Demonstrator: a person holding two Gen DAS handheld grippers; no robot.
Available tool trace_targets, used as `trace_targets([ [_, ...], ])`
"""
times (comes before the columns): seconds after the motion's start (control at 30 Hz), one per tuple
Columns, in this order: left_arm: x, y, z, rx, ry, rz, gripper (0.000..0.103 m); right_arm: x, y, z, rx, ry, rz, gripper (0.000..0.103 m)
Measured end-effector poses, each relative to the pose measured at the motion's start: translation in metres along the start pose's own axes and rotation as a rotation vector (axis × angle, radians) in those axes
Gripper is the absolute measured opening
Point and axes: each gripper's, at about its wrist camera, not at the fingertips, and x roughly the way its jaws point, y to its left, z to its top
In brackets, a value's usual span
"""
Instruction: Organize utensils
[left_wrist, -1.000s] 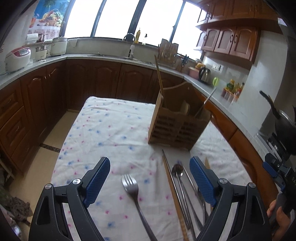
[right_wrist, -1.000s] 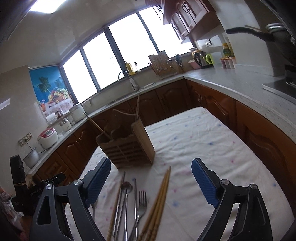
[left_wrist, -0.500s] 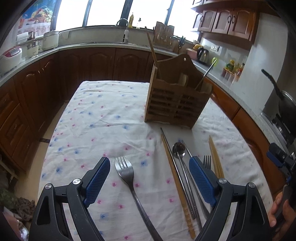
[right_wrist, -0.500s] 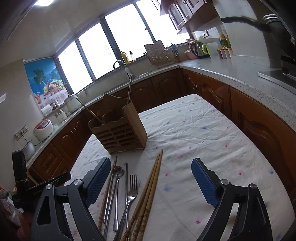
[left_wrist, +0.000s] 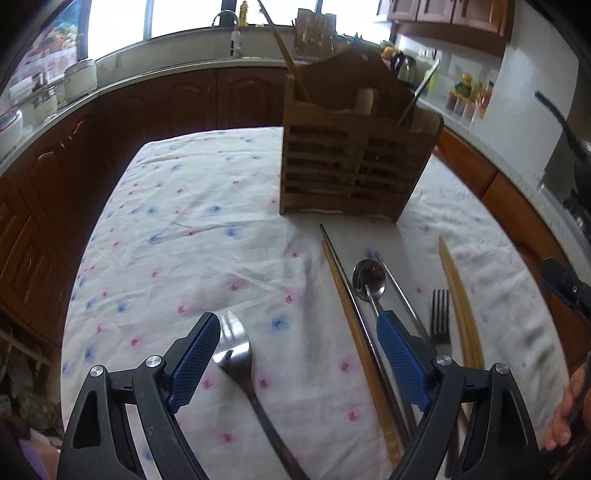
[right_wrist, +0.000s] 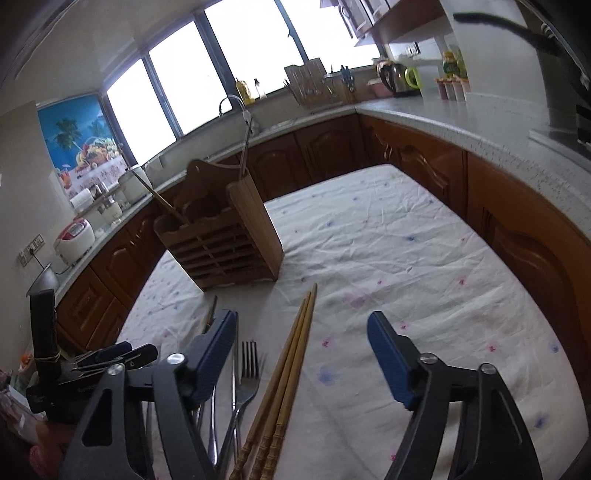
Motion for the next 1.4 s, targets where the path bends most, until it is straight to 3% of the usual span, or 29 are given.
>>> trace_targets([
  [0.23,0.049,-0.017,0.014,0.076,0.094,0.061,0.070,0.019,-0.004,0.000,0.006,0.041,-0.009,0.072],
  [0.37,0.059,-0.022,0.017,0.085,0.094,0.055,0.072,0.028,-0.008,0.002,0.013,0.059,-0.017,0.072],
  [0.67,0.059,-0.016,0.007,0.140,0.096,0.092,0.071,0.057,-0.006,0.010,-0.014,0.118,-0.035,0.054],
  [0.83,0.062,-0.009,0.017,0.101,0.109,0.080,0.064,0.089,-0.002,0.010,-0.056,0.197,-0.071,0.022],
  [1.13,0.080,-0.006,0.039,0.096,0.123,0.080,0.058,0.126,0.014,0.020,-0.182,0.256,-0.131,0.020],
  [1.3,0.087,-0.004,0.043,0.111,0.116,0.071,0.057,0.127,0.016,0.018,-0.215,0.263,-0.133,0.020],
  [1.4,0.090,-0.007,0.046,0.120,0.107,0.064,0.048,0.134,0.018,0.023,-0.231,0.277,-0.134,0.020],
])
